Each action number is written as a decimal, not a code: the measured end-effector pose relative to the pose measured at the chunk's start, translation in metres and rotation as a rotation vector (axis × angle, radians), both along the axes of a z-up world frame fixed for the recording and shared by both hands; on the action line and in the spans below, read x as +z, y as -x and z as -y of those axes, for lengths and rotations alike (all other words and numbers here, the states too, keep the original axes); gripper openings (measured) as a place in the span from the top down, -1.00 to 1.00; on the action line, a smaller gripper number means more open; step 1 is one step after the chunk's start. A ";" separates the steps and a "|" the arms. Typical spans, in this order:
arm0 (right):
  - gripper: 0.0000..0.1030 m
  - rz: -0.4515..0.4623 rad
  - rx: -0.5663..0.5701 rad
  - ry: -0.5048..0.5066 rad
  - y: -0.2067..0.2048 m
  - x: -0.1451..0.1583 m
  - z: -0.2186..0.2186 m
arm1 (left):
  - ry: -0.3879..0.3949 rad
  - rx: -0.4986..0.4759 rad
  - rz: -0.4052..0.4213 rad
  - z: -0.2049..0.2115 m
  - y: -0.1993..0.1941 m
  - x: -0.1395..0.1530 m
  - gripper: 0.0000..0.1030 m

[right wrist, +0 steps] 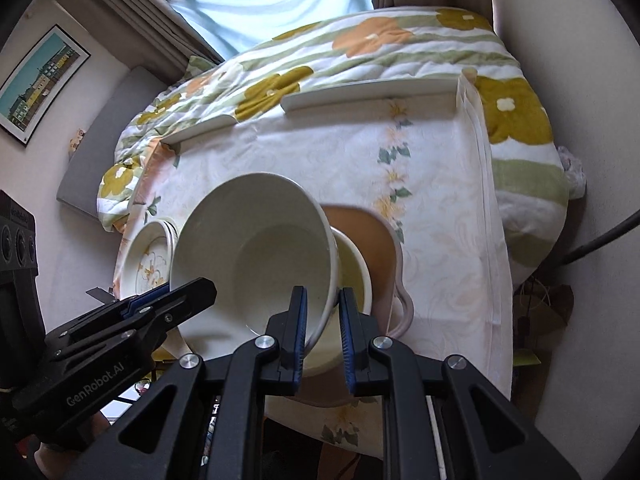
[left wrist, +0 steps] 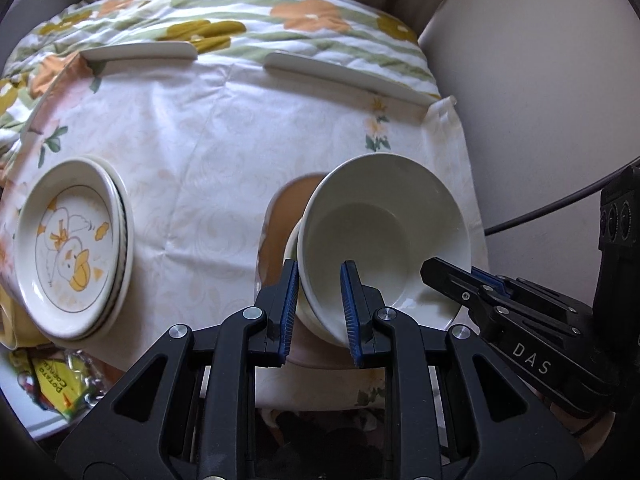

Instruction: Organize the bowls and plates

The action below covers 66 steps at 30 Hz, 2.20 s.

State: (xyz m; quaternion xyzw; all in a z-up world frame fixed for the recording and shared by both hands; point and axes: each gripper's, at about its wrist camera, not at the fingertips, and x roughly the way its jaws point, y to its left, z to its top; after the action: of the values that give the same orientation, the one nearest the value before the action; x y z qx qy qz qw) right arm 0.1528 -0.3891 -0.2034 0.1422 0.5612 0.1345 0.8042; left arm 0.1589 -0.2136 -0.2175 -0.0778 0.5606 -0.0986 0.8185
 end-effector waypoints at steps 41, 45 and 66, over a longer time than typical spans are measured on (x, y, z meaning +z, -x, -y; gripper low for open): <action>0.71 0.047 0.011 -0.043 0.016 0.015 0.023 | -0.116 -0.033 0.089 -0.004 0.007 0.026 0.63; 0.71 0.096 0.036 -0.044 0.018 0.039 0.029 | -0.124 -0.071 0.204 -0.019 0.015 0.065 0.34; -0.52 -0.171 0.085 0.211 0.021 -0.020 0.012 | -0.226 -0.354 -0.127 -0.031 -0.019 -0.030 -0.88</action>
State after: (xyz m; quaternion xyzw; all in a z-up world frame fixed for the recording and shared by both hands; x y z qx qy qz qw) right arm 0.1319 -0.4013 -0.2234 0.0437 0.6442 0.0962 0.7576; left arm 0.1778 -0.1825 -0.2480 0.1080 0.6234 -0.1724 0.7550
